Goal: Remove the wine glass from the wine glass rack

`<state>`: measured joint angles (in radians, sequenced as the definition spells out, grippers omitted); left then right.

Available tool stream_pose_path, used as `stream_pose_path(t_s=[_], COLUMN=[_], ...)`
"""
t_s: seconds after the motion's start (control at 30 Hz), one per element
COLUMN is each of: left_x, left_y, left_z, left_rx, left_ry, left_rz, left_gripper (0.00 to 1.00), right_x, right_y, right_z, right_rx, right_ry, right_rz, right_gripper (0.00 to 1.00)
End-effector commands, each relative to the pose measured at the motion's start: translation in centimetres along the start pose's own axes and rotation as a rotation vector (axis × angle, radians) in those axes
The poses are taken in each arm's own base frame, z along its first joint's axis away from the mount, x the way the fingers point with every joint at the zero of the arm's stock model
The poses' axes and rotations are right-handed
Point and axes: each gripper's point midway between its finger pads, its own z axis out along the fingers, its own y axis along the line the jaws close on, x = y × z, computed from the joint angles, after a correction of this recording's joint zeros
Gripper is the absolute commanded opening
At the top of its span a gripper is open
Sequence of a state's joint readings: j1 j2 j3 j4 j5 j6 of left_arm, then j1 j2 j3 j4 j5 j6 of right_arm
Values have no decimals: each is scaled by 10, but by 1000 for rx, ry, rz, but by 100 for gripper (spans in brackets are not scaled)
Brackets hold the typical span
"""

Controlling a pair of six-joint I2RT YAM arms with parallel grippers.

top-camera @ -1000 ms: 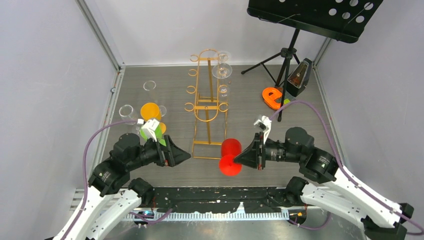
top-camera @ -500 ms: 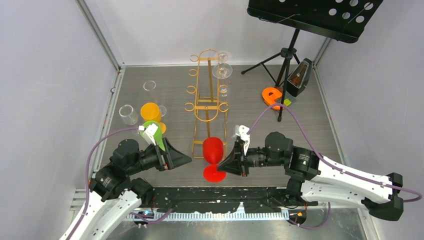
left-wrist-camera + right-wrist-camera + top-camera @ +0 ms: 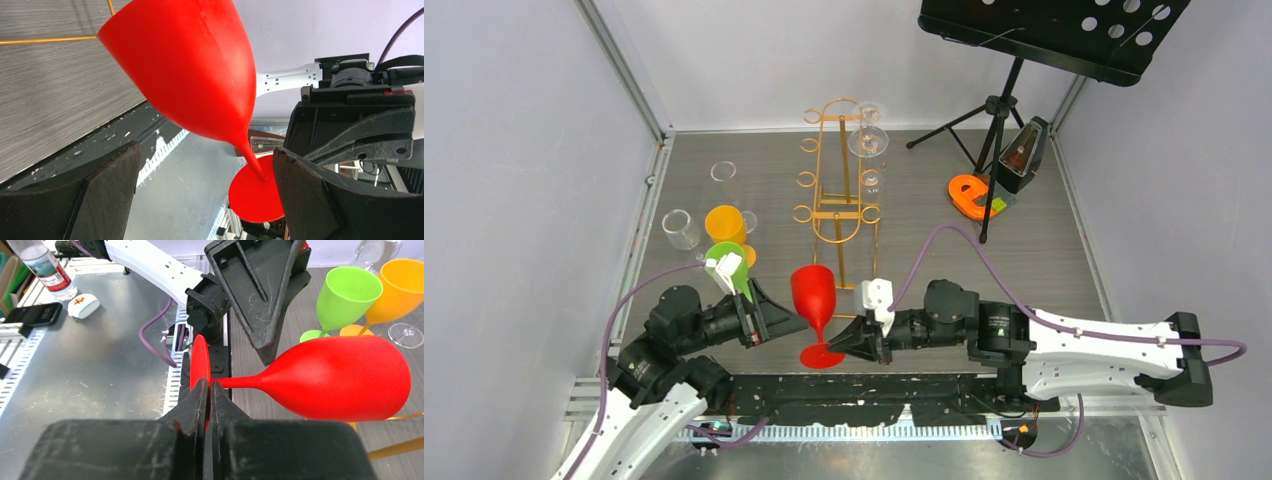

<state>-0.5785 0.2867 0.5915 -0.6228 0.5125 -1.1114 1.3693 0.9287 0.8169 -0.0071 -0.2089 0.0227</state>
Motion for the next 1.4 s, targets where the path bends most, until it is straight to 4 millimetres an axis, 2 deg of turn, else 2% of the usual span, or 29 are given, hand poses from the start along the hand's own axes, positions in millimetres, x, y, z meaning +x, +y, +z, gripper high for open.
stream_pose_path(t_s=[0.0,0.2,0.3,0.57,0.87,0.97,1.1,1.17,1.23,1.3,1.37], left_x=[1,3,5,5,8,9,10,12,14,15,18], left_y=[-20,-20,-21,-24,-29,-31,-31,-30,-29,-24,-18], left_z=[-3,-4,-4,-4,-4,-5,-9,-9,-11,-12,-12], left_rx=[94,106,117,145,184,195,194,194,198,182,162], left_ry=[10,15,22,20,40,45,40,41,47,44,49], left_rz=[17,16,16,24,30,42,65,70,78,88,99], left_gripper=[100,98,92,64,19,0,0,0,0,0,0], right_x=[-49,-51,-52,-45,-37,-35,-34,-33,-30,-28,-26], right_y=[0,7,9,7,3,1,0,-1,-3,-4,-5], right_z=[11,27,33,44,57,59,57,55,52,48,43], right_rx=[25,28,36,87,115,123,136,142,151,162,170], right_ry=[-147,-160,-163,-131,-86,-68,-55,-48,-28,-13,-4], right_rz=[-151,-247,-296,-374,-399,-400,-389,-378,-365,-354,-337], right_gripper=[6,6,6,6,6,6,6,10,29,42,50])
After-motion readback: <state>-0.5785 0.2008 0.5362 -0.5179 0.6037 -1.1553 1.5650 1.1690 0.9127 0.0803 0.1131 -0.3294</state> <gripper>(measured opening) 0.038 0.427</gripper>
